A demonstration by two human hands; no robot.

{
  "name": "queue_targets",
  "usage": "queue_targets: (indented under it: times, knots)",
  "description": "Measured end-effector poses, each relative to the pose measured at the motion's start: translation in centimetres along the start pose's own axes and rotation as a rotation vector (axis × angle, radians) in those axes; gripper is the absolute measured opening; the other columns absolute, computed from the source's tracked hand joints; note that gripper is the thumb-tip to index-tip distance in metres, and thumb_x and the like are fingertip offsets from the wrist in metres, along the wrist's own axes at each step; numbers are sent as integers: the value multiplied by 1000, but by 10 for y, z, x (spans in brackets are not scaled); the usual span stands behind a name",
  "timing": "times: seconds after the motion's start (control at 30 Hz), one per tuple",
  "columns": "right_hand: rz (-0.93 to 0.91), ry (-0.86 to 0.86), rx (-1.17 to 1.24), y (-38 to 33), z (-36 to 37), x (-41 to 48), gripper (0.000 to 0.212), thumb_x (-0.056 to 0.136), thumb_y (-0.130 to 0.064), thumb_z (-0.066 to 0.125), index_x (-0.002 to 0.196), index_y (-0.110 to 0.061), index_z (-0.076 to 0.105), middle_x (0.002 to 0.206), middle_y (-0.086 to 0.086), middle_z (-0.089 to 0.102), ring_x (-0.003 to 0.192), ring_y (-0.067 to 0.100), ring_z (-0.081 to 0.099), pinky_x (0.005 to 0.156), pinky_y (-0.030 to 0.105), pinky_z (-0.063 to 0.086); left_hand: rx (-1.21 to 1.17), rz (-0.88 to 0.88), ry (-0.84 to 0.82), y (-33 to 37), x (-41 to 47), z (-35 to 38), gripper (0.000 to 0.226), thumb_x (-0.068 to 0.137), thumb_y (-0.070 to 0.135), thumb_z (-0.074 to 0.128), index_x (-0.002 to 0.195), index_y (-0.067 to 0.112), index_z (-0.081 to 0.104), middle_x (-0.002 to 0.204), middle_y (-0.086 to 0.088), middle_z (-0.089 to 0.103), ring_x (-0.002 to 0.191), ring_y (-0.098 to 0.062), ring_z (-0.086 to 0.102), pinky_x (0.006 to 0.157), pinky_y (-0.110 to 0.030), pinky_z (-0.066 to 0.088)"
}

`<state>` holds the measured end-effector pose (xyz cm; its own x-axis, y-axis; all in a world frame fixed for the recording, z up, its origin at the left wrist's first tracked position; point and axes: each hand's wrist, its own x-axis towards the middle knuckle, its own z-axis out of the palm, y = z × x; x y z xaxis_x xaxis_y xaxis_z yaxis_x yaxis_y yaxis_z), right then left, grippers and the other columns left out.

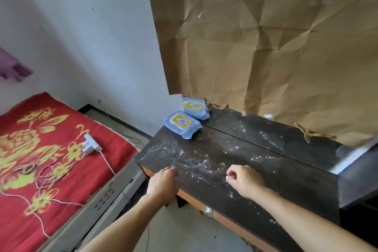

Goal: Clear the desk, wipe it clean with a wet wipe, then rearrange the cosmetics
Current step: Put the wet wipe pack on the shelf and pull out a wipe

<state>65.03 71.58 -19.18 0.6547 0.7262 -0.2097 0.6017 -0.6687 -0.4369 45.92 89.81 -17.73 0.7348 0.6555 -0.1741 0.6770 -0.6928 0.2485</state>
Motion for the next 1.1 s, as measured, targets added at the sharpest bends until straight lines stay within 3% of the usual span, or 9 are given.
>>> queue_targets:
  times: [0.23, 0.47, 0.67, 0.8, 0.87, 0.93, 1.1]
  knots:
    - [31, -56, 9, -77, 29, 81, 20, 83, -39, 57, 99, -29, 64, 95, -11, 69, 93, 18, 63, 73, 26, 45, -48, -58, 31, -79, 46, -20, 23, 85, 24, 46, 103, 20, 59, 103, 4, 62, 94, -21, 60, 73, -33, 48]
    - [200, -66, 15, -106, 51, 191, 24, 87, -42, 52, 96, -23, 62, 100, -1, 68, 91, 25, 62, 77, 31, 51, -115, -76, 37, -119, 117, -19, 21, 86, 30, 49, 104, 26, 61, 101, 7, 62, 97, -19, 59, 76, -31, 48]
    - [511, -92, 164, -117, 74, 292, 71, 89, -66, 35, 127, -8, 52, 127, 11, 58, 113, 31, 57, 85, 35, 45, -109, -104, -12, -154, 192, -29, 17, 84, 33, 51, 95, 25, 61, 94, 6, 64, 92, -19, 61, 75, -33, 50]
    - [732, -103, 285, -119, 92, 328, 86, 80, -79, 35, 123, -7, 55, 122, 13, 60, 110, 34, 58, 90, 39, 47, -118, -118, -20, -172, 234, -35, 16, 84, 31, 54, 94, 22, 63, 92, 5, 66, 88, -18, 62, 72, -32, 50]
    - [797, -64, 380, -122, 101, 336, 79, 80, -74, 45, 120, -6, 56, 118, 15, 63, 106, 35, 60, 87, 39, 49, -121, -119, -47, -178, 248, -35, 17, 85, 30, 53, 95, 22, 64, 94, 5, 67, 89, -19, 62, 73, -33, 51]
    - [829, 7, 492, -128, 105, 347, 60, 84, -55, 56, 116, -4, 57, 117, 18, 64, 104, 36, 62, 83, 38, 50, -127, -94, -71, -183, 264, -35, 18, 86, 28, 52, 98, 21, 64, 95, 4, 67, 90, -19, 62, 74, -32, 51]
    - [846, 199, 630, -142, 108, 362, 29, 84, -25, 53, 104, -6, 62, 111, 18, 64, 98, 35, 61, 77, 34, 48, -130, 0, -153, -193, 308, -36, 23, 86, 28, 52, 104, 20, 64, 98, 3, 68, 95, -20, 62, 73, -29, 46]
